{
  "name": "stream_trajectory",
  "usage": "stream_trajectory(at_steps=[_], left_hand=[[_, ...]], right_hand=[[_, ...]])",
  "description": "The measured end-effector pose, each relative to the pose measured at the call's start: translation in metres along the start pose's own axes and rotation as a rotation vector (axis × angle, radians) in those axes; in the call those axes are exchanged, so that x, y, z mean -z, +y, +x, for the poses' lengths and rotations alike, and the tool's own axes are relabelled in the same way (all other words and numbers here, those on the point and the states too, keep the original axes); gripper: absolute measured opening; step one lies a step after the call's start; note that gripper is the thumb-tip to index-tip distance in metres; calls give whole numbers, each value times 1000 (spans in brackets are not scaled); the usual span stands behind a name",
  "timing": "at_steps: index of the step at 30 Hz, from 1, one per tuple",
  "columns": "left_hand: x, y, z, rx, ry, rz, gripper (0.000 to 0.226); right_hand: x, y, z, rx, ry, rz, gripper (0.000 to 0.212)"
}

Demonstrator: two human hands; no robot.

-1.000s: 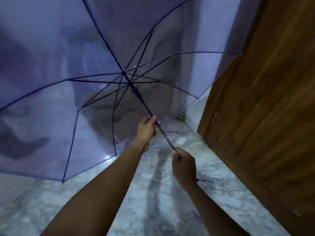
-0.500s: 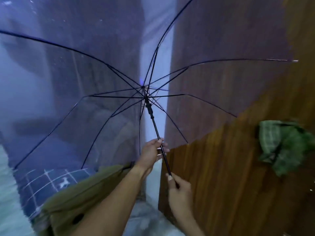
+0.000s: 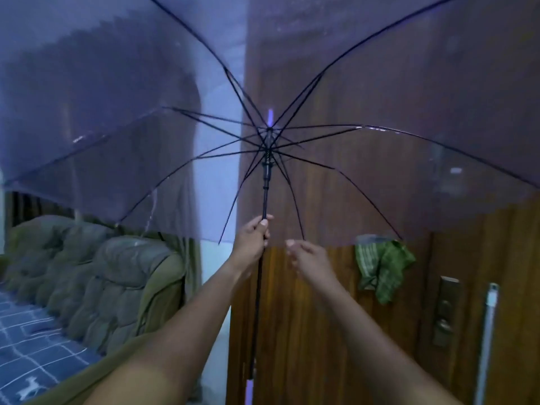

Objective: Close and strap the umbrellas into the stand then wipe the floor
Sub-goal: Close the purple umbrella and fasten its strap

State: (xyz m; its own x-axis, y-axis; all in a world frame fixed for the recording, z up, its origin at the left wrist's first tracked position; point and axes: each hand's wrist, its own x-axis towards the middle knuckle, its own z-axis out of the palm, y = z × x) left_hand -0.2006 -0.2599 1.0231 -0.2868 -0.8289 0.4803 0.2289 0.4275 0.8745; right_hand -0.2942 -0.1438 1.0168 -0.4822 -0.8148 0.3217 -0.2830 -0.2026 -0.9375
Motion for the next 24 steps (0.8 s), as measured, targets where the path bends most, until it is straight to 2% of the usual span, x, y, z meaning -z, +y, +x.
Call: stream_trajectory(at_steps=[6,9,12,14,17,20,24], left_hand=[[-57,66,-60,-156,-149,84,26],[-86,85,-98,-190,-291,190,25],[-116,105,-143,-237,-402,296,26],[-129,115,-171,-306,-454,384,25],[-131,117,-196,-375,-543,660,24],[-119,114,-210,-406,-523,882,45],[-114,111,-226,-521,-483,976,45]], right_hand=[[71,-98,-13,181,165,-6,25],[115,-119,-38,155,301,-29,32],[156,-113,-68,85,482,147,39],[182,-100,-90,64,613,288,37],[226,-84,-126,27,721,448,34],[269,-72,-158,-44,818,541,34],[312,-60,-194,-68,938,608,32]])
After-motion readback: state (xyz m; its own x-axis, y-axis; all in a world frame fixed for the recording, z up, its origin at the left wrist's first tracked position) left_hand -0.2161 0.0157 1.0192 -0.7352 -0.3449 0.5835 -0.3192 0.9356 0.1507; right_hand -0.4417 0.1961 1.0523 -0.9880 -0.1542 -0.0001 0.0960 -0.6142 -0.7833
